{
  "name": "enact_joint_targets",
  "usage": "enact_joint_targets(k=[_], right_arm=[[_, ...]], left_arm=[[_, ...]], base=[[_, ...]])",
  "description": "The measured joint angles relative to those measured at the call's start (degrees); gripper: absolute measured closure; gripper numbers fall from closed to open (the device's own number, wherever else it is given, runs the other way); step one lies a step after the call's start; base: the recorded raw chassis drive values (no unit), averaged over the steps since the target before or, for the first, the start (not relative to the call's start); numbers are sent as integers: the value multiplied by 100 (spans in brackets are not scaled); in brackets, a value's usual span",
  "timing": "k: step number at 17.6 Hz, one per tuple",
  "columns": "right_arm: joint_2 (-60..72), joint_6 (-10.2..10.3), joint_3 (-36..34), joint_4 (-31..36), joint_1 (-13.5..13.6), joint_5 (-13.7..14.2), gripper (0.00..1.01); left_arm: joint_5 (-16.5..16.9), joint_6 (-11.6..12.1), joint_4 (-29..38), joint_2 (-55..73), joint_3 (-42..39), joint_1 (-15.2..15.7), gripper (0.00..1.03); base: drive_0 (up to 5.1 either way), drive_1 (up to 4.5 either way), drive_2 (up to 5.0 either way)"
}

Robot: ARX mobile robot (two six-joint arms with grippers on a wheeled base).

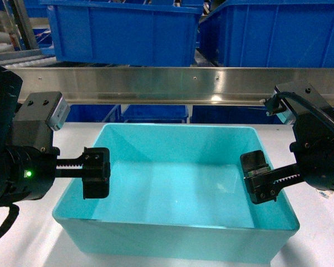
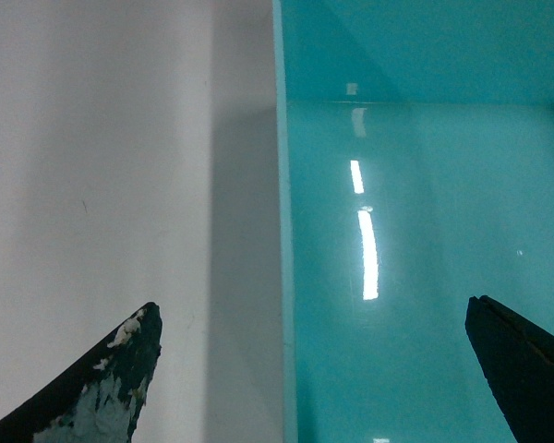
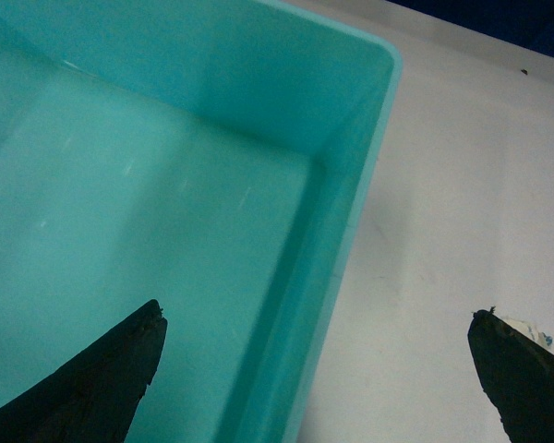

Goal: Organize blue bins on left shelf correctly

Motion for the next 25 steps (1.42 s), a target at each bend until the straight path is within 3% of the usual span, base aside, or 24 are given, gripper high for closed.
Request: enact_joint_targets(k=[5, 7, 9, 17, 19, 22, 23, 25], right_arm=[[313, 4, -74, -48, -33, -157, 3], [439, 138, -179, 74, -33, -214, 3], [584, 299, -166, 219, -33, -87, 3], [737, 149, -238, 356, -35, -48, 3], [737, 144, -238, 352, -35, -48, 15], [737, 142, -238, 352, -33, -48, 35], [737, 142, -238, 352, -35, -48, 54], [737, 142, -238, 352, -35, -48, 72]], left_arm=[[-223, 0, 199, 387, 0, -52, 5], [-245, -2, 262, 503, 20, -116, 5], [-96, -138, 85, 656, 190, -332, 5], [-334, -293, -35, 767, 184, -420, 6], [-334, -302, -24, 767, 184, -420, 23], [-334, -304, -17, 767, 184, -420, 41], [-358, -304, -20, 767, 184, -420, 59], [-367, -304, -39, 767, 175, -420, 77]], base=[[0, 0, 0], [0, 0, 0], [0, 0, 0], [0, 0, 0], [0, 0, 0], [0, 0, 0], [0, 0, 0], [0, 0, 0]])
